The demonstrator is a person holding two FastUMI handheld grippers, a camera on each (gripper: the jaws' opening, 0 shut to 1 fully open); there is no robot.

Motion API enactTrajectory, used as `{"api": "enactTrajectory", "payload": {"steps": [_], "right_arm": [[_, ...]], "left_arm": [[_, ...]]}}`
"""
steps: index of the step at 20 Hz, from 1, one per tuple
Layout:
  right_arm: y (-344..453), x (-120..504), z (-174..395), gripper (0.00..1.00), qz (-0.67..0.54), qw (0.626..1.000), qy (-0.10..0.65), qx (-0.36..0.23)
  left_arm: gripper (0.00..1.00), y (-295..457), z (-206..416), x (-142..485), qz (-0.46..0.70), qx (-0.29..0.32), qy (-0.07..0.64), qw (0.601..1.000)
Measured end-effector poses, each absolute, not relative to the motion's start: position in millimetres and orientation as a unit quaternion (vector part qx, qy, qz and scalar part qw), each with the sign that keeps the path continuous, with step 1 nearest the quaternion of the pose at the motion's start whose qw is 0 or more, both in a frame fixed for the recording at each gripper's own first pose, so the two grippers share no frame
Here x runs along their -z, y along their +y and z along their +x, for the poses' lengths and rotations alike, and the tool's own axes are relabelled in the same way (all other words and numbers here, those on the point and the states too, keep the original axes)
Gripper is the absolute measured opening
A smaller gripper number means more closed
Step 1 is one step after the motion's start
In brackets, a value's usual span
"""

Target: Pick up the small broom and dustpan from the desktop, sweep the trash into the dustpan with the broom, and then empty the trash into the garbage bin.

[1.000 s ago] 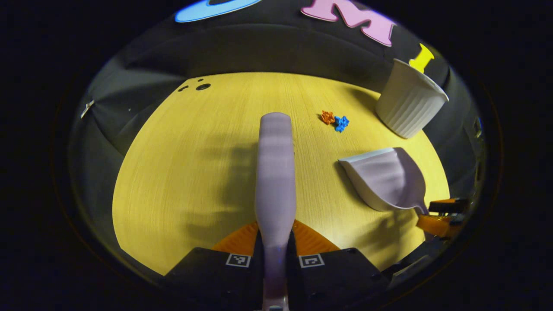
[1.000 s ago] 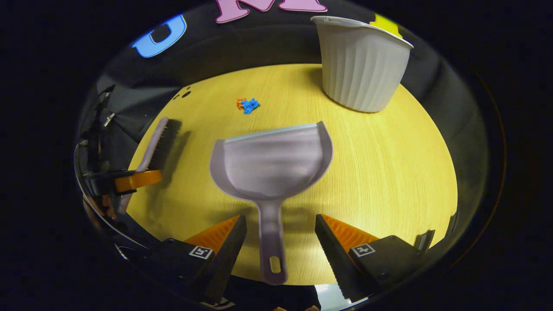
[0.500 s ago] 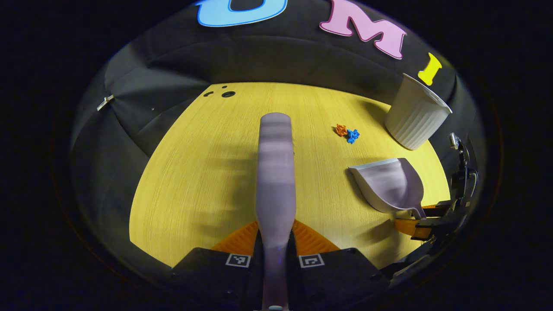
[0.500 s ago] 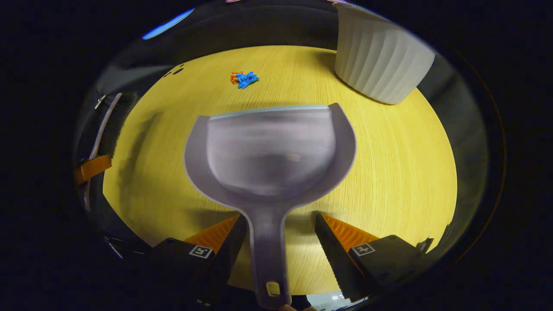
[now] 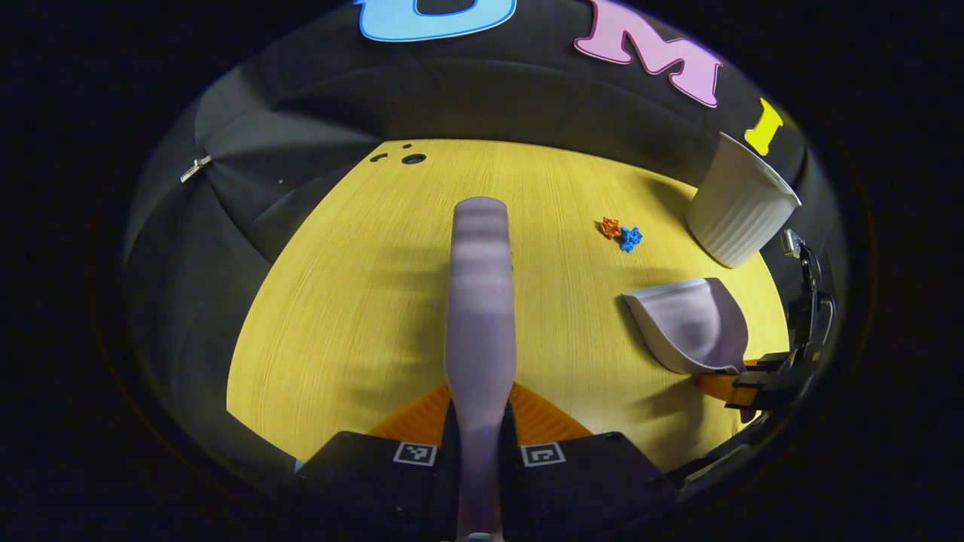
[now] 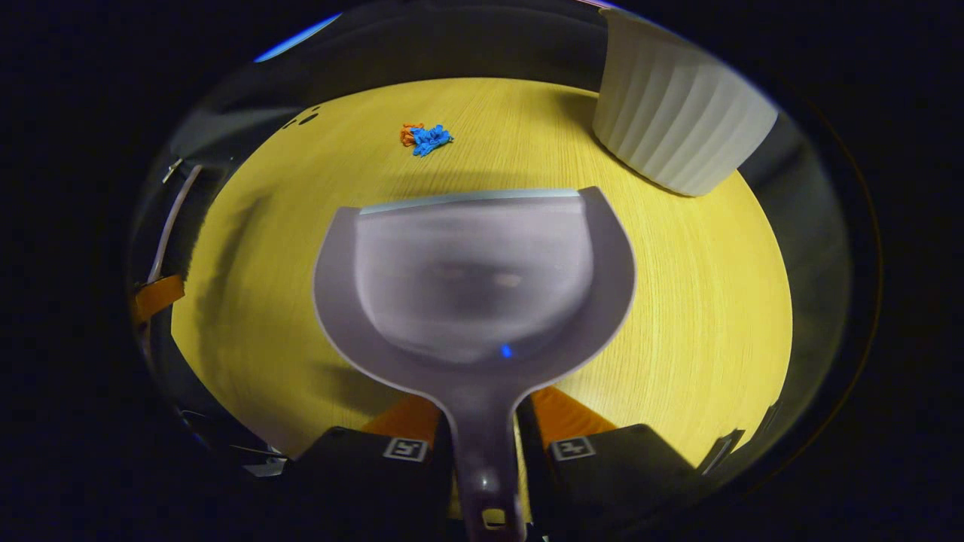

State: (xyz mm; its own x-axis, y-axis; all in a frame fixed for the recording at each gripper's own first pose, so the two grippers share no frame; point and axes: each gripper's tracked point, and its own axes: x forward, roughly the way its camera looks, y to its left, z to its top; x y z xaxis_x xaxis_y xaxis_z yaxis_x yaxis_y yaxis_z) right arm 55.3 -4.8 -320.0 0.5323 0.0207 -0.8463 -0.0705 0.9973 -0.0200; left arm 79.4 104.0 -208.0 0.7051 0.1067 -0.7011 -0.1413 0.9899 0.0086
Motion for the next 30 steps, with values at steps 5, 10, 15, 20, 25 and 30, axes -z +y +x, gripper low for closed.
{"api": "enactTrajectory", "payload": {"steps": [5,10,15,20,25,30], "right_arm": [[-15,316,57,0.36,-0.067,0.881,0.464,-0.063],[-29,304,51,0.36,-0.089,0.883,0.453,-0.090],[-43,285,49,0.35,-0.084,0.886,0.442,-0.110],[-66,283,49,0.35,-0.112,0.878,0.447,-0.130],[-74,290,56,0.35,-0.110,0.874,0.451,-0.142],[-75,300,61,0.35,-0.116,0.866,0.460,-0.162]], "left_arm": [[0.26,95,102,211,-0.021,-0.057,0.382,0.922],[0.27,93,136,211,0.015,-0.042,0.392,0.919],[0.26,85,191,216,0.056,-0.017,0.405,0.913],[0.27,68,256,228,0.112,0.027,0.426,0.897],[0.27,58,305,234,0.230,0.062,0.426,0.873],[0.30,33,331,234,0.318,0.124,0.402,0.849]]}}
